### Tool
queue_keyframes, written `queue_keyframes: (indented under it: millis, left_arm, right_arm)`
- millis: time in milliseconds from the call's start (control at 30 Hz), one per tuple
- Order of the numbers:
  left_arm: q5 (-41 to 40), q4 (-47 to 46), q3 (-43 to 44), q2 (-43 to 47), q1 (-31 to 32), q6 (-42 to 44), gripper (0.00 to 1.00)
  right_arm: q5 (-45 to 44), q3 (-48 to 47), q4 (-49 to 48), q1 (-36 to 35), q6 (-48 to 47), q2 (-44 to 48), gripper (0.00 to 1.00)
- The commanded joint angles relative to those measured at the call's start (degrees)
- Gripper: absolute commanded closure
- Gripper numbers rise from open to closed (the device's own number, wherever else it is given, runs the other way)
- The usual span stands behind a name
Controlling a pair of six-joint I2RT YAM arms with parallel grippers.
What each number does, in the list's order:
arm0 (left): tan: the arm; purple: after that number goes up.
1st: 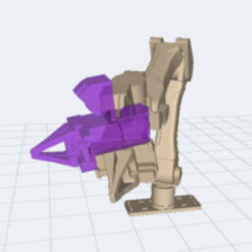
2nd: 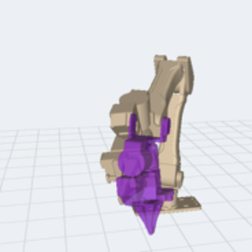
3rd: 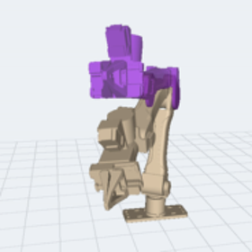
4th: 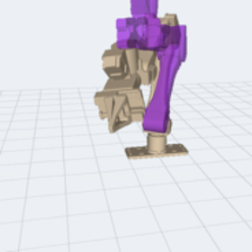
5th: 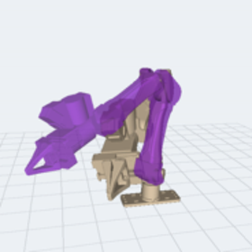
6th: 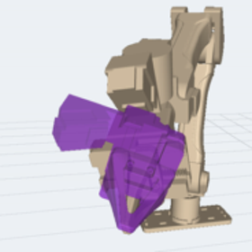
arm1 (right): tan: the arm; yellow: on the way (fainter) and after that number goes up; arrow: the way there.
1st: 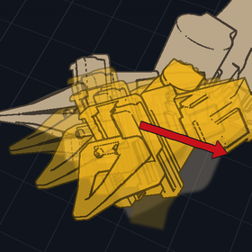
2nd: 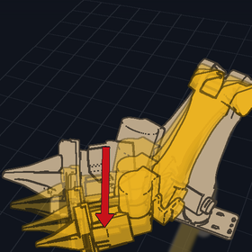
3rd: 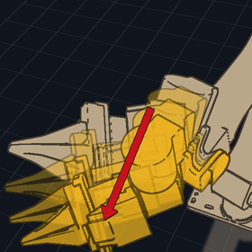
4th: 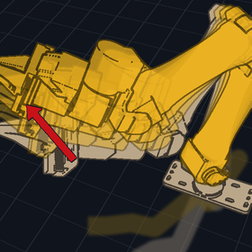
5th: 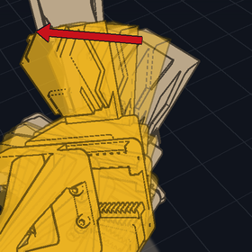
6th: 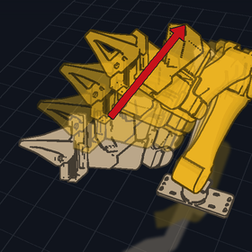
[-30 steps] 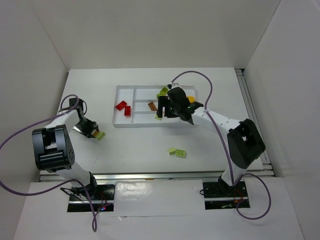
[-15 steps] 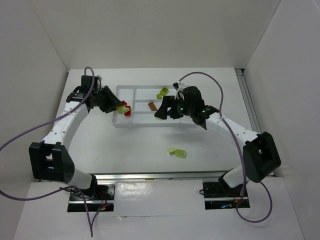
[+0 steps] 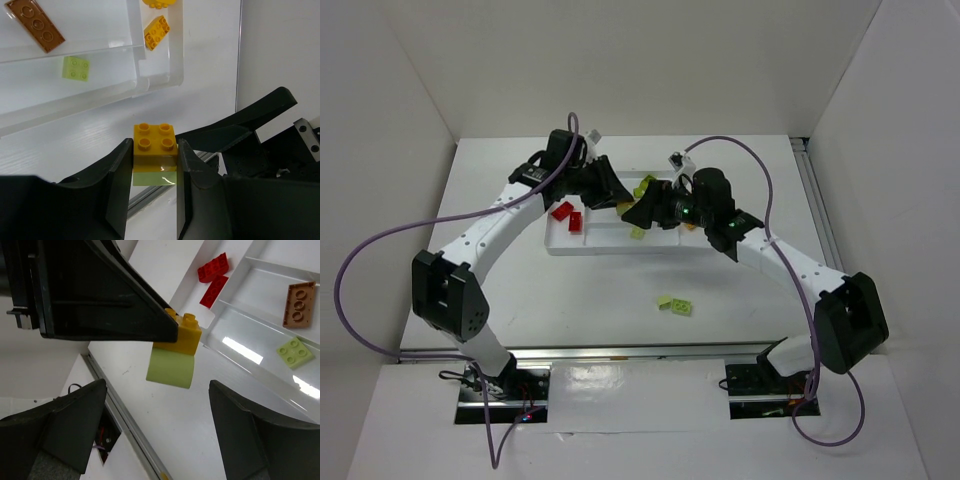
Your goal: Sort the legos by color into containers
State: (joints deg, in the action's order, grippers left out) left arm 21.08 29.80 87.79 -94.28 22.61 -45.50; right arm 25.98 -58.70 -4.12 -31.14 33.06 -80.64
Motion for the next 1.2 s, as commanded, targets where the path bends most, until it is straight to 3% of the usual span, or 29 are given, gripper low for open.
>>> queue_keyframes:
  millis: [0, 333, 733, 1167]
  left_arm:
    - [0.9, -1.2, 2.6, -0.7, 0.8, -1.3, 1.0]
    - [0.9, -1.2, 3.7, -1.8, 1.9, -1.3, 1.0]
    - [-1.3, -1.2, 3.7, -1.8, 1.9, -1.3, 1.0]
    - [-3.4, -0.7, 4.8, -6.0, -2.1, -1.3, 1.0]
  right_arm:
    - [-4.4, -1.2, -4.4, -0.9, 1.5, 0.7, 0.11]
    - [-7.1, -3.0, -3.8, -0.9, 2.2, -1.4, 0.37]
    - [-9.4, -0.4, -4.3, -0.9, 2.7, 0.5, 0.84]
    - [-11.9, 5.8, 4.0, -0.9, -0.9, 6.9, 0.87]
